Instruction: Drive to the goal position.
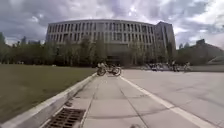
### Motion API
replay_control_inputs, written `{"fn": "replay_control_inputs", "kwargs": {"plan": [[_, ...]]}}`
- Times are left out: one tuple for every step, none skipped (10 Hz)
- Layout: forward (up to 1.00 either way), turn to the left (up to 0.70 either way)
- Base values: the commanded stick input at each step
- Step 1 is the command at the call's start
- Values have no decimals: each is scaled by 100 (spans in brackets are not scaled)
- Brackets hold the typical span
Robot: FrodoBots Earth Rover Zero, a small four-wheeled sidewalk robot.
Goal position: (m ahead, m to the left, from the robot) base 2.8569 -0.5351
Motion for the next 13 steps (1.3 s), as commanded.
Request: {"fn": "replay_control_inputs", "kwargs": {"plan": [[70, 0], [70, 0], [70, 0], [70, 0], [70, 0], [70, 0], [70, 0], [70, 0], [70, 0], [70, 0], [70, 0], [70, 0], [70, 0]]}}
